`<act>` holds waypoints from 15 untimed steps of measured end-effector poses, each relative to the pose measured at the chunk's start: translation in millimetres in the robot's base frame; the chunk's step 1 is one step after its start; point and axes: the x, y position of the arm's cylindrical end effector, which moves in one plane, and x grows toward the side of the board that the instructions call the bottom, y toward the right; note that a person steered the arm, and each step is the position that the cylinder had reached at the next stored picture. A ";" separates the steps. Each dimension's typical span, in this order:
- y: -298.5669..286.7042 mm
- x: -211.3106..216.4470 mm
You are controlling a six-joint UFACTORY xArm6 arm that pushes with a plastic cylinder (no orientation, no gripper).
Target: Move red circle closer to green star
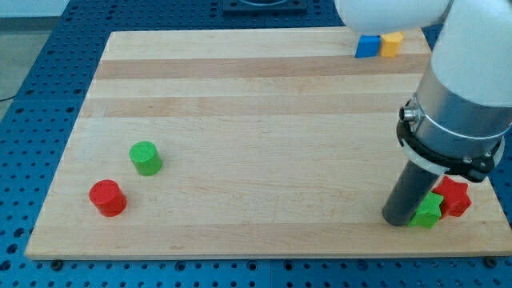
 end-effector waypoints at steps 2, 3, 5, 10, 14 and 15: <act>-127.9 35.7; -273.2 36.1; -461.0 -33.6; -372.9 -26.8; -200.5 -25.9; -162.8 -23.8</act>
